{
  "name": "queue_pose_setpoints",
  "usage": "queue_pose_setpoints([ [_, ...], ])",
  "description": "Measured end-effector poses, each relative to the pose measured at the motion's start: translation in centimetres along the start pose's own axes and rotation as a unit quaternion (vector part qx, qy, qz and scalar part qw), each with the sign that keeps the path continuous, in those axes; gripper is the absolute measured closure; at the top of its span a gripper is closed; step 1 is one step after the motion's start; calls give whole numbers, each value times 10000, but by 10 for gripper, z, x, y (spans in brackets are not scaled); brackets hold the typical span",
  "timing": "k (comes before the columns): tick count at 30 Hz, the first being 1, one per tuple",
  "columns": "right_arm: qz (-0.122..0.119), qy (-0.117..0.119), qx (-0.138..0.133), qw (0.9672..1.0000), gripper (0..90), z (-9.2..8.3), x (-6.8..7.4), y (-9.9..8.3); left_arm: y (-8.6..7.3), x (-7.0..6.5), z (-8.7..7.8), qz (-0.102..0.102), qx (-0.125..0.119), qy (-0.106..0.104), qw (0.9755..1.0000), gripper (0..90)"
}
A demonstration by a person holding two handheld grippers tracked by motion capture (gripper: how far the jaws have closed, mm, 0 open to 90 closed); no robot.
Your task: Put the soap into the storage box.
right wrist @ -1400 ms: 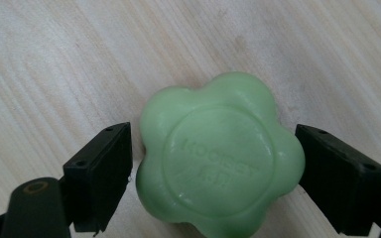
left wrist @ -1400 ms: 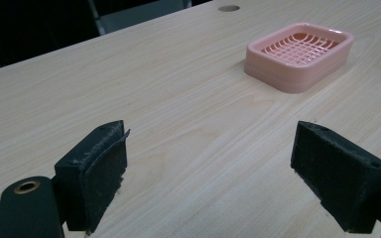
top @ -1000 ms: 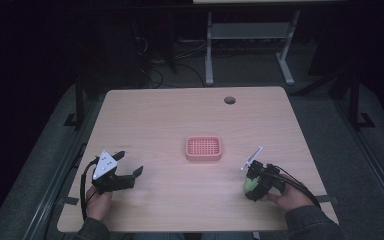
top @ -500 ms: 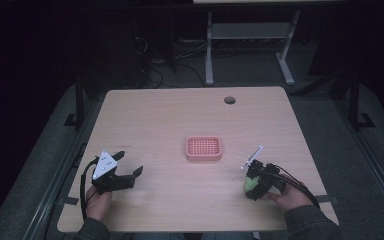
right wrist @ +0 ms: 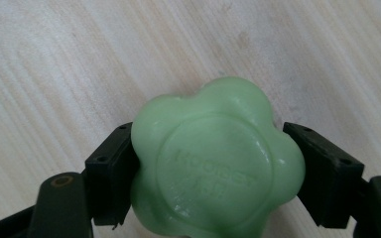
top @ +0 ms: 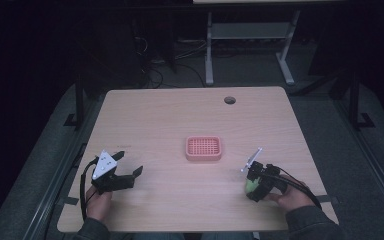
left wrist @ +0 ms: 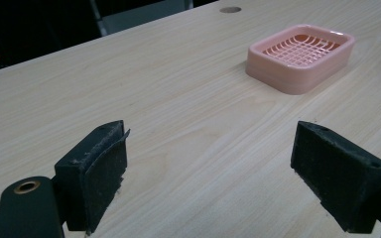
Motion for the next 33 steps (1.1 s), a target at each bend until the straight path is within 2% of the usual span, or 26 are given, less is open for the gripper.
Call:
queue_pose_setpoints([
  [4, -52, 9, -117, 9999, 258, -6, 0, 3, 0, 0, 0, -4, -4, 2, 10000, 142],
  [10, -78, 5, -142, 9999, 258, -13, -1, 10, 0, 0, 0, -37, -14, 5, 10000, 142],
  [18, -125, 67, -258, 9996, 257, -15, -6, 23, 0, 0, 0, -27, -10, -6, 10000, 141],
  [26, -176, 86, -373, 9991, 258, -21, -14, 46, 0, 1, -1, -37, 4, -1, 10000, 141],
  [33, -283, 96, -354, 9989, 258, -21, -16, 62, 0, 1, -1, -39, -6, 7, 10000, 141],
])
Point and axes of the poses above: each handheld gripper's, and its own axes: z roughly forward along the jaws, y roughly out of its top, x roughly to its left, the point moved 5 cm from there along z, roughly forward along the jaws, and after that the axes turned 9 degrees about -x, right-handed, at the moved point
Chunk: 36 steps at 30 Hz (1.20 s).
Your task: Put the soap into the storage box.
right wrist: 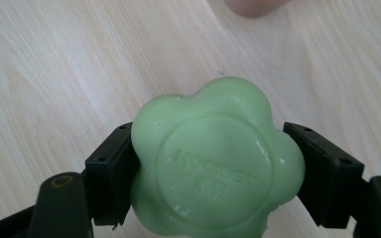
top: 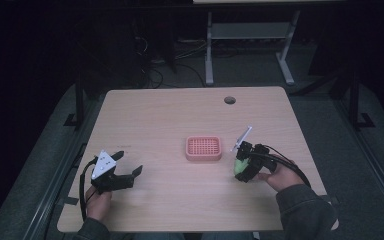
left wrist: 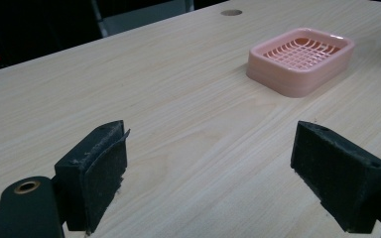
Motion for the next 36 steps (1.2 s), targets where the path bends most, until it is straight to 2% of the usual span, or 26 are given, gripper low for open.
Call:
queue_pose_setpoints([
  [15, -128, 80, 11, 9999, 258, 6, -7, 28, 1, 0, 1, -73, -68, 22, 9999, 142],
  [36, -259, 129, -137, 9995, 257, 6, -14, 65, 1, 0, 1, -107, -86, 23, 9999, 141],
])
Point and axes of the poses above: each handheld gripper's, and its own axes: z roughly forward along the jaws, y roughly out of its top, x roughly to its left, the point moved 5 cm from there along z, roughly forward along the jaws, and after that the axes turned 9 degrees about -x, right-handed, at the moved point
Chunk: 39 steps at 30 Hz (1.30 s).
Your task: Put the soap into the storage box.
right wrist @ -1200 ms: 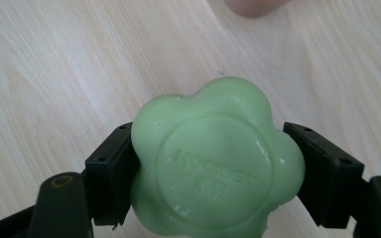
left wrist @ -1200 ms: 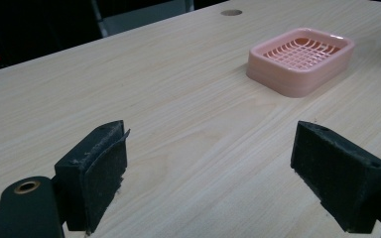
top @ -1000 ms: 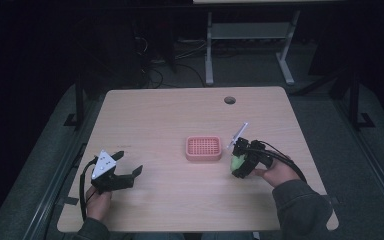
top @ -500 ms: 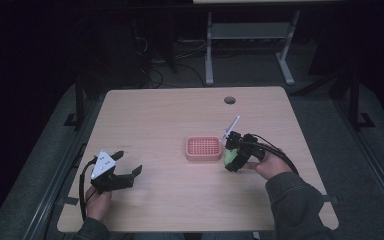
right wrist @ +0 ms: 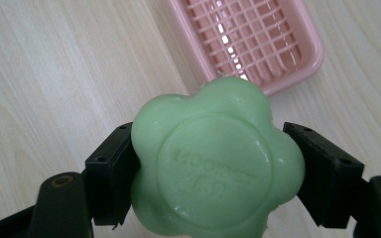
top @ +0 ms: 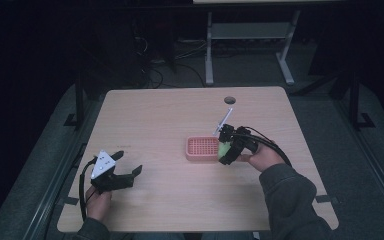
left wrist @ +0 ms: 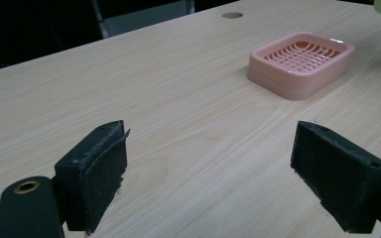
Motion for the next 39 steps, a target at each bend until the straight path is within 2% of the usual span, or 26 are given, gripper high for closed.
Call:
queue_pose_setpoints([
  [4, 0, 56, -75, 10000, 257, 1, -2, 8, 0, 0, 0, 1, 2, 2, 10000, 141],
  [23, -134, 176, -8, 9998, 257, 13, -8, 39, 0, 2, 1, 34, 46, 79, 10000, 141],
  [35, -106, 343, -100, 9993, 257, 19, -11, 43, 1, 3, 2, -18, 26, 104, 9999, 141],
  [39, -45, 357, -105, 9993, 258, 21, -15, 44, 0, 3, 2, 42, 56, 103, 9999, 142],
])
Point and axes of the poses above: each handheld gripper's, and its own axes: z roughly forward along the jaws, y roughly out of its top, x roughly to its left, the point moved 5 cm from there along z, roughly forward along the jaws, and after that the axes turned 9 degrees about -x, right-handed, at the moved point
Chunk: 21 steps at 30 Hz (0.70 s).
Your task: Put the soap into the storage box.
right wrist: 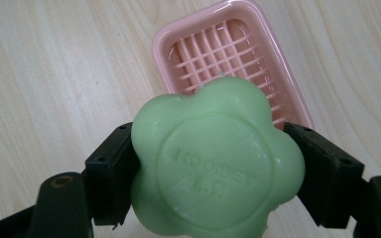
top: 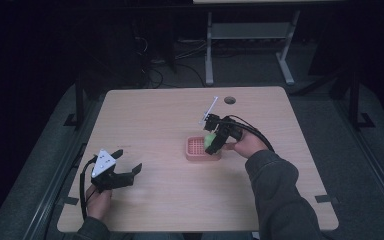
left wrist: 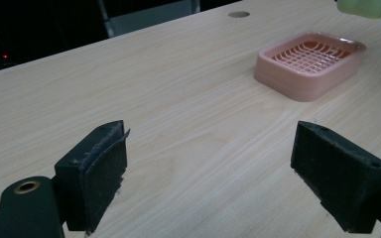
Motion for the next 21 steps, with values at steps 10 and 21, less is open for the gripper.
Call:
queue_pose_setpoints([
  [10, -51, -1, 125, 9999, 258, 12, -6, 15, 1, 2, -2, 13, -28, 24, 10000, 141],
  [21, 66, 33, 247, 9997, 257, 26, -12, 16, 2, 0, -1, 45, -25, -19, 10000, 141],
])
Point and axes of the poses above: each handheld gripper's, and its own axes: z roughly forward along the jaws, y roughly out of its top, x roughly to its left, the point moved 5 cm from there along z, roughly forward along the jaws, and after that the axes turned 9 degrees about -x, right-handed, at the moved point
